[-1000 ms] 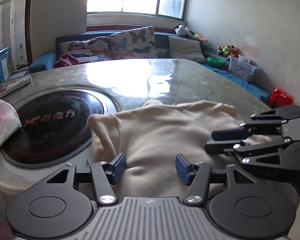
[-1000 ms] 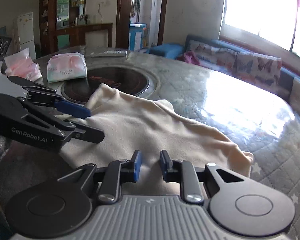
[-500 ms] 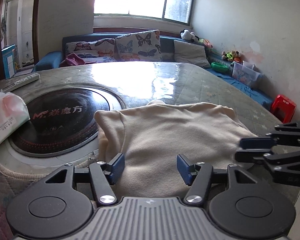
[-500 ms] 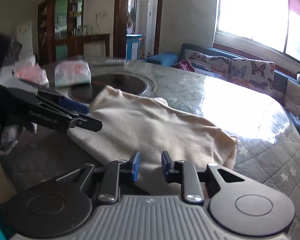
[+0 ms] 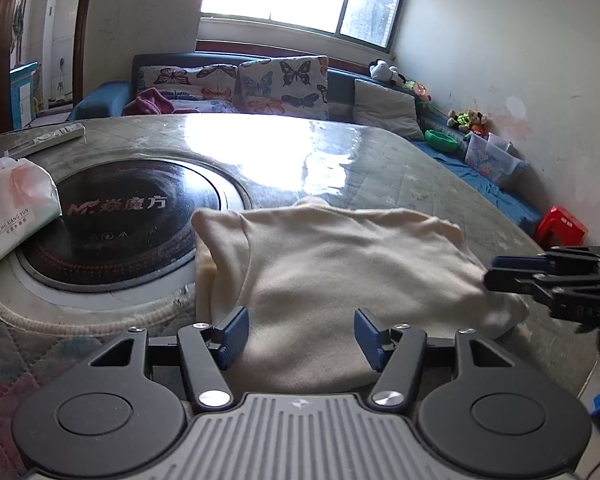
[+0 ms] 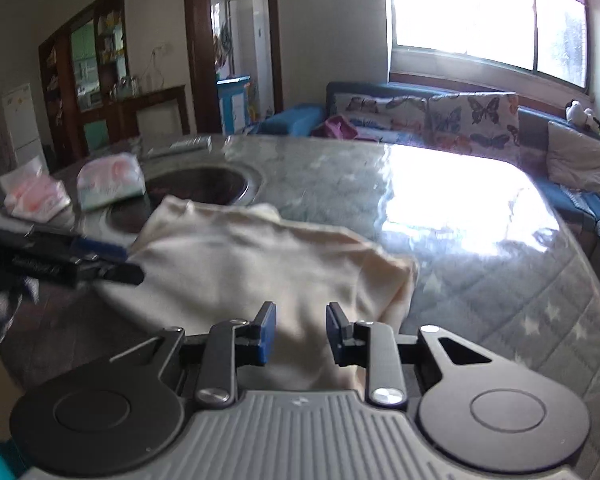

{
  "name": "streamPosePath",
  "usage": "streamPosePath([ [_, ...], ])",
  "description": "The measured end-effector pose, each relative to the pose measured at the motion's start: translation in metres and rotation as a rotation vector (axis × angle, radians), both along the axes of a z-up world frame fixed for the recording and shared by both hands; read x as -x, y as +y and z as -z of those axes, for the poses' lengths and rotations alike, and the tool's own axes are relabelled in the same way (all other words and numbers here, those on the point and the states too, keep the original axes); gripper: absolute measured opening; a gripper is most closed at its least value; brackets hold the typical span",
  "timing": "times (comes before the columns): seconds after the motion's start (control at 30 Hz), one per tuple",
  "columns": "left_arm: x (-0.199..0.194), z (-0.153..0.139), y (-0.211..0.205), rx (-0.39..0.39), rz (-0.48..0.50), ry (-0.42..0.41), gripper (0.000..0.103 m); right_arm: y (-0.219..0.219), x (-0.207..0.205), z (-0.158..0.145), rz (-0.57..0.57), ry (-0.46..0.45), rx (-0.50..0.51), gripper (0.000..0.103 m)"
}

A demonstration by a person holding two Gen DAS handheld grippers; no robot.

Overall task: Fold clothes
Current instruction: 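Release the folded shirt and open both grippers above it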

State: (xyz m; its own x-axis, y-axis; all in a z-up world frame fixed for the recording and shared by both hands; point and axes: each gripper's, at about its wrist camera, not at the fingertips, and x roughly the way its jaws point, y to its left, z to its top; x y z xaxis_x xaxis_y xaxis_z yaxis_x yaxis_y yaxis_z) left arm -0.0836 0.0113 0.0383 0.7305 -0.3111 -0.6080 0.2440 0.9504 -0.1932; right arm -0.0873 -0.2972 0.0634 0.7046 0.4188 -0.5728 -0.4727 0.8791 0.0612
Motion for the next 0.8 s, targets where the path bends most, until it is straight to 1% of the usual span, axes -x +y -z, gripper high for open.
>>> streamPosePath([
  [0.1,-0.006,-0.003,0.000,-0.010,-0.003,-0.002,0.062,0.003,-0.019,0.007,0.008,0.031,-0.013,0.028],
  [0.13,-0.009,-0.004,0.000,-0.014,-0.003,-0.001,0.062,0.004,-0.024,0.010,0.012,0.043,-0.011,0.030],
  [0.2,-0.014,-0.006,-0.001,-0.020,-0.003,-0.001,0.062,0.005,-0.031,0.018,0.026,0.065,0.012,0.031],
  [0.43,-0.044,-0.011,-0.003,-0.011,-0.004,0.002,0.063,0.014,-0.046,0.006,0.012,0.032,0.025,0.034],
  [0.53,-0.060,-0.010,-0.002,0.006,-0.016,0.026,0.063,0.021,-0.062,0.004,0.008,0.034,0.018,0.035],
  [0.67,-0.071,-0.007,-0.001,-0.002,-0.034,0.055,0.065,0.028,-0.086,0.013,0.028,0.059,0.025,0.035],
  [0.8,-0.079,-0.004,0.002,-0.006,-0.049,0.087,0.066,0.029,-0.091,0.022,0.044,0.069,0.019,0.035],
])
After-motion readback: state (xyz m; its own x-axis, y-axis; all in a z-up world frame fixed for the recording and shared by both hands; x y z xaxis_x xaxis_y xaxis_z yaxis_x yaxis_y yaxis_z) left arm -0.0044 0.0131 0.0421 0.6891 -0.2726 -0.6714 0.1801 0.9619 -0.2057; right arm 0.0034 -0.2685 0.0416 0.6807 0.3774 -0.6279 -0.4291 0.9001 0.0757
